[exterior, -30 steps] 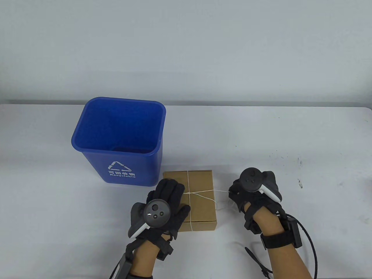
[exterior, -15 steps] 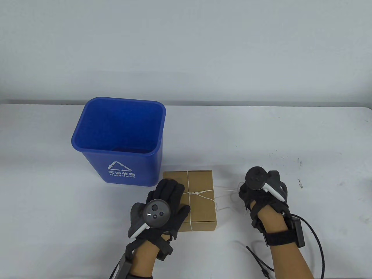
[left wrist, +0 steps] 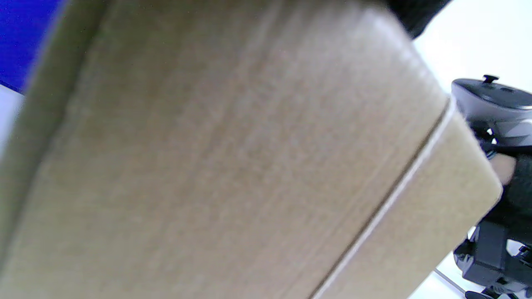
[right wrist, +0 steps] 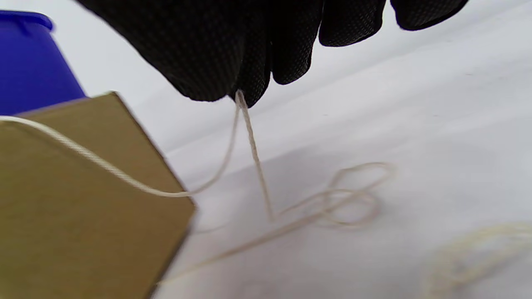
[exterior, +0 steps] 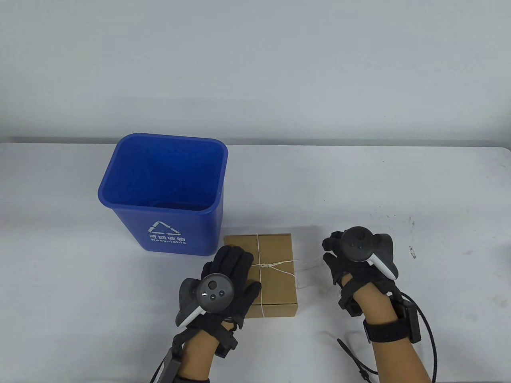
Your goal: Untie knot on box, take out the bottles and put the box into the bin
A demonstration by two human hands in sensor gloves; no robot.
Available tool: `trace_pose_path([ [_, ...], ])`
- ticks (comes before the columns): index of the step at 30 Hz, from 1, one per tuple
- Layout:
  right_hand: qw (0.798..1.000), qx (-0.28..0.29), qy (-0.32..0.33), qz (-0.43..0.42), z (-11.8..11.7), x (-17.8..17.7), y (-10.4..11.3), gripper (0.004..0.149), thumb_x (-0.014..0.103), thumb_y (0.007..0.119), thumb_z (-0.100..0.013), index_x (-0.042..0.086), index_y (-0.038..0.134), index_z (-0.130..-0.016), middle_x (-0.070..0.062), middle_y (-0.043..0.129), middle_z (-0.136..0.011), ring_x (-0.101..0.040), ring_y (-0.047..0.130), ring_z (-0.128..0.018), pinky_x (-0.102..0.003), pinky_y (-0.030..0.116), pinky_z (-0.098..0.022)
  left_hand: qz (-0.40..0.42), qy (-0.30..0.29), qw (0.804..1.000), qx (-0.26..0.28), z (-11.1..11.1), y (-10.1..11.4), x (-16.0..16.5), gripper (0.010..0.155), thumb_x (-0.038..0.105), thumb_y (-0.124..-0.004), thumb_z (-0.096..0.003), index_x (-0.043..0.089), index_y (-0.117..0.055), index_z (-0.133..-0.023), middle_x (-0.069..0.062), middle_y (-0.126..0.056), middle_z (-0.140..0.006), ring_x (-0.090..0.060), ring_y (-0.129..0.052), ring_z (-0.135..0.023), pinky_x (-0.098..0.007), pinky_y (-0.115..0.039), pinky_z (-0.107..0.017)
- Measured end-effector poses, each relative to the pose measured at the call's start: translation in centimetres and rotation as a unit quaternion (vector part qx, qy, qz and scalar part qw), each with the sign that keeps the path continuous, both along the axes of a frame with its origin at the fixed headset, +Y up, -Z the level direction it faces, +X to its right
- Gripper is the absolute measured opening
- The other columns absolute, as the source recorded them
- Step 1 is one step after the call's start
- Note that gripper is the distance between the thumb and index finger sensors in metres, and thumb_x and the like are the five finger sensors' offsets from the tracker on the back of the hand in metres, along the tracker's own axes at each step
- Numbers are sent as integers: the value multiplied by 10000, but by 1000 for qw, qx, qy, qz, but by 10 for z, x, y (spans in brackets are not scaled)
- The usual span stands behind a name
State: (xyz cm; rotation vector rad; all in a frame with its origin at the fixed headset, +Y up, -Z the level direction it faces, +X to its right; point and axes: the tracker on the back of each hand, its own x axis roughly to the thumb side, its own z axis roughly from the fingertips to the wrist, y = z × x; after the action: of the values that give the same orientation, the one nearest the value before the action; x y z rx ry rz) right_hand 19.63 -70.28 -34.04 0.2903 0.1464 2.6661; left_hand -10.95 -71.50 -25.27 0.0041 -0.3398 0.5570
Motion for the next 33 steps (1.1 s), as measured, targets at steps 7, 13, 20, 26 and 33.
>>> trace_pose_path([
  [7,995,-2,91,-38,13,-35,8,495,286,795,-470,97,740,-924,-152,566,-1044,-535,445,-979,-709,437,-638,0,0,1000,0,0,0,0,783,548,-661,-522,202,-390,-1170,-50,-280,-1200,-410,-196,-1149,-785,-310,-722],
  [13,995,25,100,6,18,-50,4,499,302,814,-463,93,759,-912,-147,590,-1036,-533,469,-975,-707,448,-638,0,0,1000,0,0,0,0,782,547,-661,-523,202,-390,-1170,-41,-280,-1200,-409,-197,-1150,-785,-309,-722],
  [20,995,37,92,-1,16,-49,-1,387,305,814,-462,119,868,-797,-124,677,-994,-524,524,-964,-705,476,-630,0,0,1000,-1,0,0,0,781,548,-660,-523,204,-389,-1170,-43,-279,-1200,-408,-196,-1150,-785,-308,-722],
  [26,997,8,74,-1,10,-38,-4,373,310,811,-465,124,878,-782,-122,690,-988,-525,524,-965,-704,476,-631,0,0,1000,-1,0,0,0,781,548,-661,-522,204,-390,-1169,-47,-280,-1200,-409,-197,-1150,-785,-308,-722],
  [33,999,-36,25,23,-2,-13,-17,372,311,811,-465,121,881,-777,-126,696,-983,-530,520,-962,-706,474,-629,0,0,1000,-1,0,0,0,781,548,-661,-523,202,-390,-1169,-42,-280,-1200,-408,-195,-1150,-785,-308,-723],
])
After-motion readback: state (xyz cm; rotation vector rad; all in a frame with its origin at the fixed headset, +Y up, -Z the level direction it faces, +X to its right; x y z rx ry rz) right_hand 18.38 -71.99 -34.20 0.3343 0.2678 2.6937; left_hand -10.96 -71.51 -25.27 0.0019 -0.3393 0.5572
